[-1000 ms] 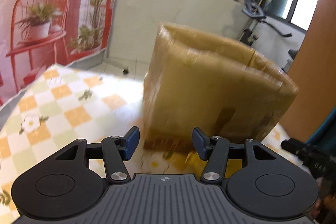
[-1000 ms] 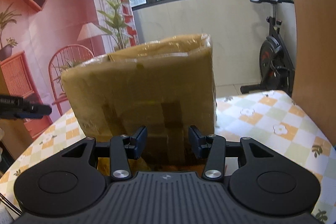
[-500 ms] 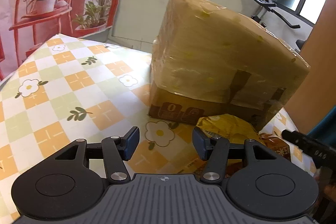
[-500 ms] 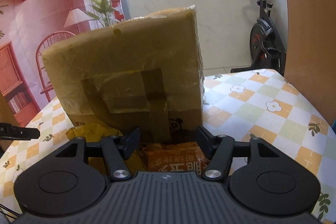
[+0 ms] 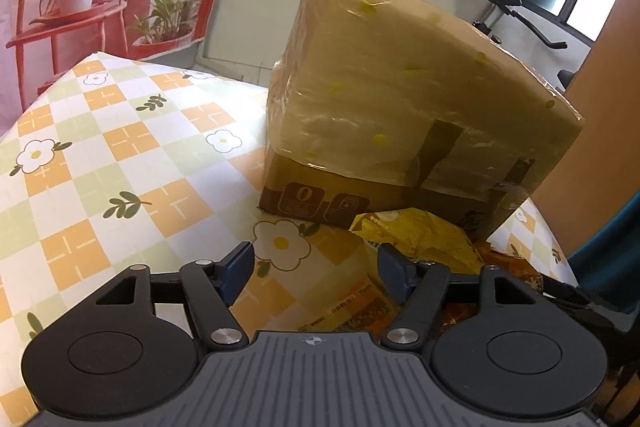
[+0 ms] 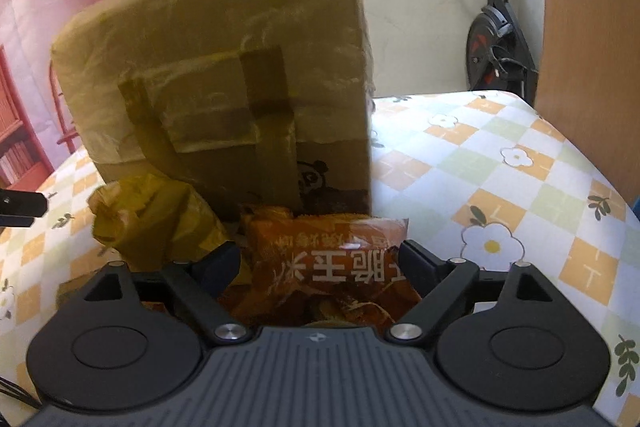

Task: Organize snacks
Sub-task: 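Grasp the orange chip bag with the right tool while the left tool grasps the yellow bag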

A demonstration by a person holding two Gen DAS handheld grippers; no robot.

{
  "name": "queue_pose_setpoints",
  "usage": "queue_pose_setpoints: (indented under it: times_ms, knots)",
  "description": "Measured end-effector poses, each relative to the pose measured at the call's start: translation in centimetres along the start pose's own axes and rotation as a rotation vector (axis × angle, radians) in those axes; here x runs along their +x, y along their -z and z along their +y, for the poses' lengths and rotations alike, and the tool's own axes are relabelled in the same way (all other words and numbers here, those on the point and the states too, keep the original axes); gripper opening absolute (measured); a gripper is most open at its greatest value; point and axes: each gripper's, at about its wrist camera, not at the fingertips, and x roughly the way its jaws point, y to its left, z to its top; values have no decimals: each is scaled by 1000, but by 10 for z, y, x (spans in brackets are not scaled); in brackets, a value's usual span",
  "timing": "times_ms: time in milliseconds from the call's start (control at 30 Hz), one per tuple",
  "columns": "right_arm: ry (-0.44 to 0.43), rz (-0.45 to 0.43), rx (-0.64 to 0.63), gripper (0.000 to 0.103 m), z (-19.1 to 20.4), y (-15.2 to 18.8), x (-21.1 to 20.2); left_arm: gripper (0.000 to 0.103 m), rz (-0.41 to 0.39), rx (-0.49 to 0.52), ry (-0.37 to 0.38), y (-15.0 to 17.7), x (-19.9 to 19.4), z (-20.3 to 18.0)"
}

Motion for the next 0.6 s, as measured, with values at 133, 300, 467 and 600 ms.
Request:
queue_pose_setpoints:
  times_ms: [133, 300, 467, 600]
  knots:
    - [19, -6, 51, 91, -10, 5, 4, 72, 7, -2, 2, 1, 1, -2]
    - [-15, -35, 133, 93, -24, 12, 6, 72, 6, -21, 30, 2, 3, -5]
    - [-33, -59, 139, 85, -25, 23, 3, 73, 10, -32, 57, 0, 7, -13]
    - [-19, -103, 50, 80, -13, 36, 0, 76, 31, -28, 78, 2, 12, -23]
